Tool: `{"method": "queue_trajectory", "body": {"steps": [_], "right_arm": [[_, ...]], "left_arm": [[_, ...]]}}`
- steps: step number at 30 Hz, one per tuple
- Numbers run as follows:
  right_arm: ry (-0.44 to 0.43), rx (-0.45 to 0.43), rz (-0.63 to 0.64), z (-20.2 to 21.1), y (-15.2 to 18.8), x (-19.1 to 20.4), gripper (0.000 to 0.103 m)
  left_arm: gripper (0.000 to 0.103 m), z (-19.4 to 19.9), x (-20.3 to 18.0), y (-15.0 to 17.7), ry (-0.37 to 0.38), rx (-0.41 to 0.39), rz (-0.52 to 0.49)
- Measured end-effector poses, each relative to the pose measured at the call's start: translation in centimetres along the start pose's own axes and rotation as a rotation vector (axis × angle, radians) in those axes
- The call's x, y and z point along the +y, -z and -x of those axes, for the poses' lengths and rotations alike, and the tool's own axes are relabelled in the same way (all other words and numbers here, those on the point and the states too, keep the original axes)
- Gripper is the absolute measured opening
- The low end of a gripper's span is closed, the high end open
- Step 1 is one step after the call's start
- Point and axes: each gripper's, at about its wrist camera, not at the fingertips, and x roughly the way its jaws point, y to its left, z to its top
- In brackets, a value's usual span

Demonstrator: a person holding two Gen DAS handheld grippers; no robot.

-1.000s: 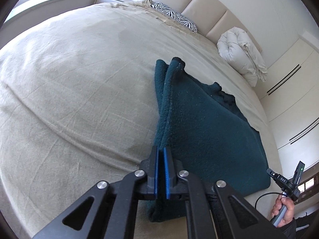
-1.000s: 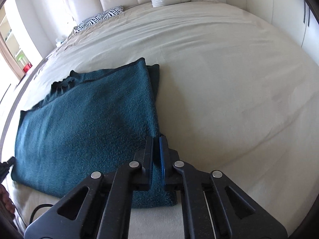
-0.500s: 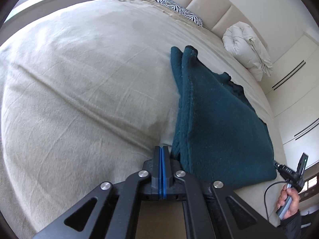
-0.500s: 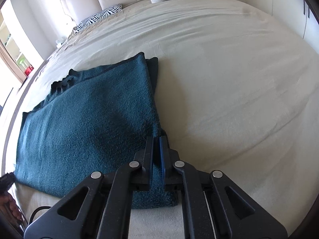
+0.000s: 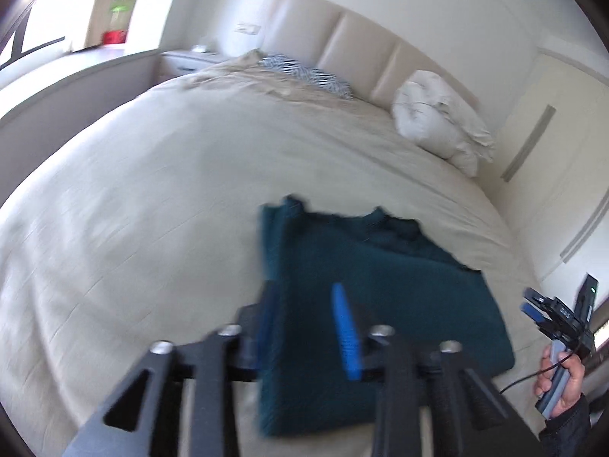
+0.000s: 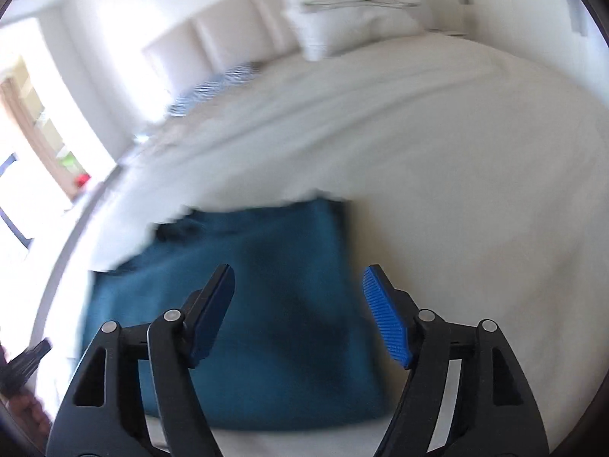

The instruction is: Fold small clothes

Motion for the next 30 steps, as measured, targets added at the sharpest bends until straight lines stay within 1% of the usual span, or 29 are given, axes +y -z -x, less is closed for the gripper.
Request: {"method": "queue_trajectory", "body": {"steps": [1, 2, 3, 5, 6, 7, 8, 9, 10, 11, 13, 14, 15, 16, 17, 18, 19, 20, 21, 22, 23, 24, 25, 26, 27, 29, 30], "right_arm": [[-0.04, 0.018, -0.004, -0.7, -0.3, 0.7, 0.07], [-0.113, 0.053, -0.024, -2.4, -0.9, 2.1, 0.07], [-0.175, 0.08, -0.04, -3.9, -1.2, 3.3, 0.068], [-0.247, 0.142, -0.086, -7.3, -1.5, 5.2, 0.068], [-0.274, 0.172, -0.101, -8.8, -1.4, 6.3, 0.068], [-0.326, 0.212, -0.116, -10.8, -1.3, 7.4, 0.067], [-0.383, 0.249, -0.152, -12.9, -1.0, 8.4, 0.063], [-0.404, 0.272, -0.186, -14.3, -0.7, 9.0, 0.063], [-0.424, 0.301, -0.223, -15.9, -0.2, 9.3, 0.063], [-0.44, 0.325, -0.252, -17.4, 0.2, 9.3, 0.063], [-0.429, 0.309, -0.27, -18.7, 0.6, 8.3, 0.046], [-0.432, 0.3, -0.297, -19.1, 0.5, 6.9, 0.03], [-0.448, 0.293, -0.334, -19.3, 0.4, 5.5, 0.025], [-0.469, 0.272, -0.368, -19.3, 0.1, 4.0, 0.025], [-0.483, 0.228, -0.412, -18.9, -0.4, 1.7, 0.025], [-0.445, 0.196, -0.437, -18.5, -0.7, 0.0, 0.025], [-0.371, 0.161, -0.464, -17.9, -1.0, -2.2, 0.024], [-0.373, 0.125, -0.517, -17.4, -1.3, -4.7, 0.02], [-0.326, 0.098, -0.55, -16.6, -1.6, -6.7, 0.02], [-0.292, 0.081, -0.564, -15.9, -1.8, -7.7, 0.02], [-0.251, 0.062, -0.574, -14.8, -2.2, -8.9, 0.024], [-0.183, 0.042, -0.573, -13.4, -2.4, -9.6, 0.024], [-0.157, 0.023, -0.57, -12.1, -2.4, -9.9, 0.025], [-0.157, 0.011, -0.56, -11.0, -2.3, -9.6, 0.027], [-0.176, 0.013, -0.543, -10.1, -2.0, -8.9, 0.027], [-0.29, 0.045, -0.506, -8.5, -0.4, -5.9, 0.027], [-0.388, 0.081, -0.488, -8.1, 1.2, -3.3, 0.028]], "left_arm": [[0.053, -1.3, -1.1, -0.8, 0.022, 0.004, -0.031], [0.054, -3.2, -2.6, -1.6, 0.037, 0.015, -0.072], [0.054, -4.8, -3.5, -2.2, 0.036, 0.026, -0.093], [0.054, -9.3, -5.8, -3.3, 0.059, 0.076, -0.134], [0.054, -11.8, -6.9, -3.6, 0.031, 0.089, -0.173], [0.054, -13.3, -7.6, -3.6, 0.002, 0.093, -0.204], [0.054, -15.0, -7.9, -3.5, -0.014, 0.11, -0.224], [0.053, -17.0, -7.6, -3.3, -0.033, 0.146, -0.225], [0.051, -18.1, -6.8, -3.0, -0.054, 0.168, -0.214], [0.043, -18.6, -5.8, -2.6, -0.052, 0.177, -0.186], [0.035, -18.0, -3.7, -2.5, 0.01, 0.157, -0.116], [0.032, -17.6, -2.8, -2.5, 0.031, 0.155, -0.091], [0.031, -17.1, -2.0, -2.5, 0.04, 0.154, -0.077], [0.029, -16.7, -1.5, -2.5, 0.048, 0.153, -0.07], [0.026, -16.4, -0.9, -2.4, 0.055, 0.151, -0.062], [0.025, -16.0, -0.4, -2.2, 0.059, 0.149, -0.054], [0.024, -15.6, 0.1, -2.1, 0.066, 0.144, -0.04], [0.024, -15.2, 0.5, -2.0, 0.07, 0.139, -0.032], [0.024, -14.6, 0.9, -1.9, 0.059, 0.132, -0.024], [0.023, -14.0, 0.9, -1.8, 0.046, 0.127, -0.019], [0.026, -13.1, 0.9, -1.7, 0.028, 0.124, -0.009], [0.031, -11.9, 0.6, -1.4, 0.017, 0.116, -0.004], [0.047, -11.1, 0.2, -1.2, 0.023, 0.104, 0.001], [0.06, -9.9, -0.7, -0.5, 0.038, 0.093, 0.007], [0.063, -8.6, -2.1, 0.6, 0.07, 0.096, 0.003], [0.065, -7.4, -4.6, 2.8, 0.133, 0.123, -0.02], [0.066, -6.9, -5.7, 3.8, 0.159, 0.139, -0.029]]}}
